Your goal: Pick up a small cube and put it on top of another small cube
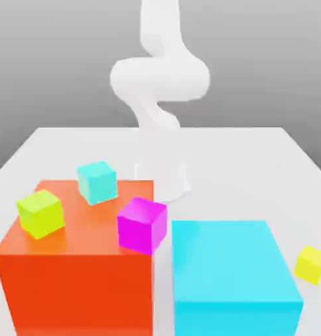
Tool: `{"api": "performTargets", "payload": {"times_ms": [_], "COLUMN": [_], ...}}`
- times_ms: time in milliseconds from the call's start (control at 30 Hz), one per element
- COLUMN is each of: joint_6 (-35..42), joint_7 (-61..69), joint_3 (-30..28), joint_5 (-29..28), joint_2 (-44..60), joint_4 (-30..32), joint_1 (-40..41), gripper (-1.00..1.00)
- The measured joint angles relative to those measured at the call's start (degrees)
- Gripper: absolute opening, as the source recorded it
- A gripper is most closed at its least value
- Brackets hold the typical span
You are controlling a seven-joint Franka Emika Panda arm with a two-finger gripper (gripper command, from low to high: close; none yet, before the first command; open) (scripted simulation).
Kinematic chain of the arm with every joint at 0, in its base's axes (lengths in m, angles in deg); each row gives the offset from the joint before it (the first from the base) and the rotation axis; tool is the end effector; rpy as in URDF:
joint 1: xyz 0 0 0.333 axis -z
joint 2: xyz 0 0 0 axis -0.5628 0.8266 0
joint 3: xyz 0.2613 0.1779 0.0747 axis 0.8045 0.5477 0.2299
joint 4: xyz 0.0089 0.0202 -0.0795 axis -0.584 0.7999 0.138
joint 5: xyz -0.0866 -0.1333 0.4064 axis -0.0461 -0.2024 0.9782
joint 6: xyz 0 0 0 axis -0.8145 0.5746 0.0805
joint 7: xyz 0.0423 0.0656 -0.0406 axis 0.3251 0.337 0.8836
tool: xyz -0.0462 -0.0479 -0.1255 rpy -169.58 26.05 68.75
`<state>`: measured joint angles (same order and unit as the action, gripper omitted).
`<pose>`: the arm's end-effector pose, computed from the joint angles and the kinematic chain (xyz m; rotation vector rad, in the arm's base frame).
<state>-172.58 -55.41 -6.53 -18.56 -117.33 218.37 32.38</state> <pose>0.4418 0.0301 0.6520 -2.5237 0.9592 -0.9482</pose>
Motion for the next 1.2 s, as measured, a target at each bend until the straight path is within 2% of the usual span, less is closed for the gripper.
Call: {"api": "performTargets", "payload": {"times_ms": [367, 633, 833, 1000, 1033, 1200], "joint_6": [-9.63, -16.46, -21.37, -28.51, -29.72, -29.74], "joint_7": [2.40, 1.28, -1.23, -5.85, -6.57, -6.64], "joint_3": [8.77, 15.06, 16.46, 11.40, 10.35, 10.36], "joint_5": [-0.45, -4.74, -10.28, -16.78, -17.70, -17.78], "joint_2": [23.00, 39.83, 52.77, 63.24, 64.78, 64.78], "joint_4": [4.43, 7.57, 9.81, 8.22, 7.88, 7.88], "joint_1": [-7.78, -14.66, -20.44, -25.44, -26.32, -26.29], "gripper": [0.00, 0.00, 0.00, 0.00, -1.00, -1.00]}}
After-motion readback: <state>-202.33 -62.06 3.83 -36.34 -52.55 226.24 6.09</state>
